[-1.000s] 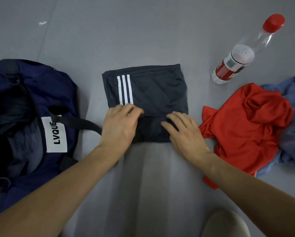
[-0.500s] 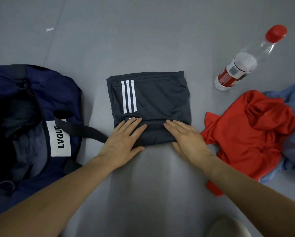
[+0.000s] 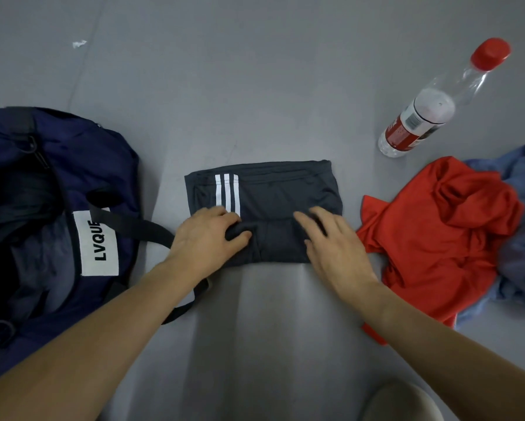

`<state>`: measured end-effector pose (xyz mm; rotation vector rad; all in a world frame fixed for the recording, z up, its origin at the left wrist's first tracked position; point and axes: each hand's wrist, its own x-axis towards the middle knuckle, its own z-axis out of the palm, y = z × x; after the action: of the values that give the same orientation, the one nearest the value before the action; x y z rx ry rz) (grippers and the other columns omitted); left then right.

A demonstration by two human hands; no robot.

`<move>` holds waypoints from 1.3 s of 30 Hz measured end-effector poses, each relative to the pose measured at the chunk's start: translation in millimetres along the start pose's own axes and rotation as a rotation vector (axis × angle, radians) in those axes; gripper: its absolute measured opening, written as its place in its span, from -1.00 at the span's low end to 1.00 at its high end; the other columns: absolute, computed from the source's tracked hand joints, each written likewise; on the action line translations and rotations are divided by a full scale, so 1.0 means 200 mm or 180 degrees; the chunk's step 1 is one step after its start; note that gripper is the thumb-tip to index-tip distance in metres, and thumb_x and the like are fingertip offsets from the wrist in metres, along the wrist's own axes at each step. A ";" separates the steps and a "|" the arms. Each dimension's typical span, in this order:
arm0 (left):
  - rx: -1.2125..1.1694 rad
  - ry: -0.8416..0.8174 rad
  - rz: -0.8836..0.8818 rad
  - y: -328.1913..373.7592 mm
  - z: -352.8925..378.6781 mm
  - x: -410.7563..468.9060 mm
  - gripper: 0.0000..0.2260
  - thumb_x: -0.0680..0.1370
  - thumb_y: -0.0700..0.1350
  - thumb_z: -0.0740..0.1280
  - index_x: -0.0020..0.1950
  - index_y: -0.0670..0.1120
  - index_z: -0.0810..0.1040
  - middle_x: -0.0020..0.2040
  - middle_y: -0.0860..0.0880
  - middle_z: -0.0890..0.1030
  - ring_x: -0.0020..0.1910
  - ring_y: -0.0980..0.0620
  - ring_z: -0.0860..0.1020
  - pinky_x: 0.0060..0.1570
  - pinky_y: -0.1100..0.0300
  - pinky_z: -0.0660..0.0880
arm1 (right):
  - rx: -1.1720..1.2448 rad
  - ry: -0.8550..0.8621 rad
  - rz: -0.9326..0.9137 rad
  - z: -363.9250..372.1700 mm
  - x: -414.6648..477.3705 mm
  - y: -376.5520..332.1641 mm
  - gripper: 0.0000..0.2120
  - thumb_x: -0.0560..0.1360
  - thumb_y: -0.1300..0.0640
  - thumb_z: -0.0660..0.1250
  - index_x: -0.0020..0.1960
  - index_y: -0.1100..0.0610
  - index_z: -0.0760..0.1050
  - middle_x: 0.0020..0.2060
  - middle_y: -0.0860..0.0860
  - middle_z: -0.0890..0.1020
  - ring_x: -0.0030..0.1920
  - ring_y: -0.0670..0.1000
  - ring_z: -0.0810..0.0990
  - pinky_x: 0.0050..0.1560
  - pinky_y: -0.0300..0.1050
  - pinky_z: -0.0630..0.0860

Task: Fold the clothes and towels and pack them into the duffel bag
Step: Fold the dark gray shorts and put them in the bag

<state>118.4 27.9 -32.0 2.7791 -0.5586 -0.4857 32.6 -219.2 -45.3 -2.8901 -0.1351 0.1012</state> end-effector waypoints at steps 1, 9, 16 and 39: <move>0.0260 0.0200 0.0008 0.01 0.01 0.00 -0.64 0.55 0.23 0.29 0.20 0.05 0.62 0.09 0.03 0.58 0.08 -0.04 0.52 0.07 0.02 0.49 | -0.0218 0.0072 -0.0380 0.01 -0.01 -0.01 -0.44 0.48 0.22 0.23 0.49 0.09 0.36 0.41 0.14 0.43 0.37 0.23 0.43 0.31 0.20 0.43; 0.0551 0.0757 0.1298 0.02 0.18 -0.18 -0.56 0.60 0.02 0.37 0.46 -0.05 0.47 0.40 -0.07 0.48 0.51 -0.14 0.32 0.49 -0.11 0.25 | -0.0466 -0.0598 -0.0464 0.09 -0.05 -0.01 -0.24 0.60 -0.21 0.17 0.62 0.18 0.04 0.58 0.07 0.18 0.58 0.07 0.13 0.57 0.18 0.05; 0.0259 0.0378 0.1009 -0.04 0.10 -0.10 -0.43 0.53 -0.06 0.45 0.52 -0.02 0.40 0.45 -0.01 0.47 0.49 -0.08 0.36 0.49 -0.03 0.29 | 0.0207 -0.0719 -0.0221 0.02 0.04 -0.01 -0.34 0.53 0.10 0.31 0.59 0.09 0.19 0.53 0.00 0.31 0.55 0.01 0.23 0.58 -0.02 0.00; 0.0546 0.0262 0.0870 0.00 0.21 -0.08 -0.23 0.55 0.28 0.28 0.64 -0.02 0.10 0.60 -0.05 0.22 0.61 -0.07 0.08 0.58 -0.15 -0.02 | -0.0425 -0.0411 -0.0731 0.18 -0.05 -0.01 -0.21 0.60 -0.24 0.15 0.64 0.11 -0.08 0.62 0.05 0.01 0.61 0.06 -0.09 0.58 0.15 -0.02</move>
<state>88.7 27.2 -65.0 2.8023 -0.9843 -0.2734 18.8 -208.6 -79.3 -2.9742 -0.5136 0.2453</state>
